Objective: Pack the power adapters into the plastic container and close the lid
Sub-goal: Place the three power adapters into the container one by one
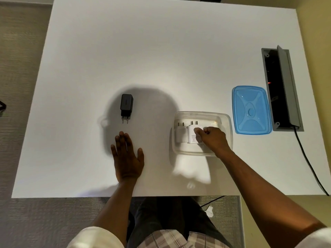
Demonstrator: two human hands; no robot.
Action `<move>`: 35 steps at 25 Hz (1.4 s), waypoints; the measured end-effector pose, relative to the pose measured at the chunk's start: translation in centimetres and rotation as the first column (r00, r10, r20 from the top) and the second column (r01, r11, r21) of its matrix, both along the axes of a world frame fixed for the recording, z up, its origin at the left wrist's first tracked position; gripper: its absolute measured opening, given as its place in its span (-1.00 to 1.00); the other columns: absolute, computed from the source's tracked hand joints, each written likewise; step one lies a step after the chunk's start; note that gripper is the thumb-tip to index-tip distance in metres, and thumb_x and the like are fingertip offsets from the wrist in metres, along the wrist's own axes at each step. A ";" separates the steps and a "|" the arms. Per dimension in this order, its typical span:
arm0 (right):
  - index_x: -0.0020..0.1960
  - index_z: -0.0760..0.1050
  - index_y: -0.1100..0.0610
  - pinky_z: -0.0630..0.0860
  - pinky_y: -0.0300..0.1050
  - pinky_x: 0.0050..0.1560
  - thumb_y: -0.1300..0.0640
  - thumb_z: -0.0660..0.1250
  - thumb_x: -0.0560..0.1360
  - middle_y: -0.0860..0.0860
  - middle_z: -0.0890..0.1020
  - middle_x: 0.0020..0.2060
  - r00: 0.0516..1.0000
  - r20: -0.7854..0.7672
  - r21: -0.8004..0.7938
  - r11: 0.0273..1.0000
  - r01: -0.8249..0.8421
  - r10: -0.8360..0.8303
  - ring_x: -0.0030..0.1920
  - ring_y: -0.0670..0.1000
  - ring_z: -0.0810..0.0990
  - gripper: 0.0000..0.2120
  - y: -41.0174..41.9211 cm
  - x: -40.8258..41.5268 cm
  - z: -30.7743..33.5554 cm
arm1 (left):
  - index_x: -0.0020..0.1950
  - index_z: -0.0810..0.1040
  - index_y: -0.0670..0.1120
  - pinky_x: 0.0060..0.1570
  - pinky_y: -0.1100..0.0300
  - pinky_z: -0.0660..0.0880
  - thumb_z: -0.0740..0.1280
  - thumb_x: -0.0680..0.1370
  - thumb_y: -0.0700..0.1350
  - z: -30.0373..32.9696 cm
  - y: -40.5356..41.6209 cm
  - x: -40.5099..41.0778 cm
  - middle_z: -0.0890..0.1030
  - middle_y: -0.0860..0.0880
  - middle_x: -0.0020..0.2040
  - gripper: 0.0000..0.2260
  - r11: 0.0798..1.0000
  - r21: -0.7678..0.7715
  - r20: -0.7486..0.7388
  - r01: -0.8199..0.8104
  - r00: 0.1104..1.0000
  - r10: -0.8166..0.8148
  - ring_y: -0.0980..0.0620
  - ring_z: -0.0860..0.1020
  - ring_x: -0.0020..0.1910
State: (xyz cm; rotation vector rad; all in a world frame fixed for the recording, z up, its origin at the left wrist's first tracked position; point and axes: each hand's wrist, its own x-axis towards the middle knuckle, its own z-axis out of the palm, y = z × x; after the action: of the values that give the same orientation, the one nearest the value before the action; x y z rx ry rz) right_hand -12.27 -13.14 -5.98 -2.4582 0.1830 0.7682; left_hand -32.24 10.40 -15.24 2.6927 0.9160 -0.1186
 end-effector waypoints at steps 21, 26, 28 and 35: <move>0.23 0.48 0.11 0.49 -0.08 0.01 0.22 0.33 0.48 0.06 0.57 0.12 0.519 0.537 -0.055 0.642 -0.765 0.665 0.07 0.10 0.55 -0.68 14.2 0.9 6.8 | 0.65 -0.04 -0.13 0.62 -0.12 -0.02 0.06 0.61 0.15 -0.2 0.3 -0.2 0.02 -0.14 0.67 -0.31 1.000 -0.013 0.015 -0.012 1.000 0.012 -0.14 0.00 0.65; 0.38 0.36 0.09 0.50 0.03 0.05 0.36 0.21 0.46 0.08 0.53 0.23 0.137 0.363 -0.330 0.265 -0.906 0.921 0.17 0.15 0.50 -0.49 22.2 4.2 3.9 | 0.65 -0.04 -0.12 0.62 -0.11 -0.01 0.07 0.61 0.17 -0.3 0.3 -0.2 0.04 -0.12 0.67 -0.31 1.000 -0.014 0.023 -0.018 1.000 0.018 -0.12 0.00 0.66; 0.39 0.36 0.07 0.47 0.01 0.04 0.36 0.19 0.47 0.05 0.50 0.29 0.074 0.323 -0.367 0.197 -0.909 0.944 0.22 0.15 0.48 -0.48 24.2 4.7 2.7 | 0.65 -0.02 -0.11 0.62 -0.10 -0.01 0.06 0.61 0.17 -0.4 0.3 -0.2 0.05 -0.11 0.67 -0.31 1.000 -0.013 0.027 -0.024 0.999 0.024 -0.12 0.02 0.66; 0.41 0.36 0.00 0.42 0.05 0.13 0.32 0.16 0.54 0.05 0.35 0.46 0.030 0.261 -0.385 0.133 -0.913 0.965 0.32 0.16 0.39 -0.52 26.1 4.9 0.5 | 0.64 0.04 -0.13 0.61 -0.12 0.06 0.06 0.61 0.16 -0.2 0.1 0.0 0.09 -0.13 0.66 -0.33 1.000 -0.005 0.033 -0.028 0.999 0.029 -0.13 0.05 0.65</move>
State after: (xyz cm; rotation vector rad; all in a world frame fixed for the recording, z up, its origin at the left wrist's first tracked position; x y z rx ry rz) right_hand -7.35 12.94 -5.50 -2.4943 -1.9157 0.5386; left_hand -32.24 10.53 -15.49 2.6681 0.9426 -0.0695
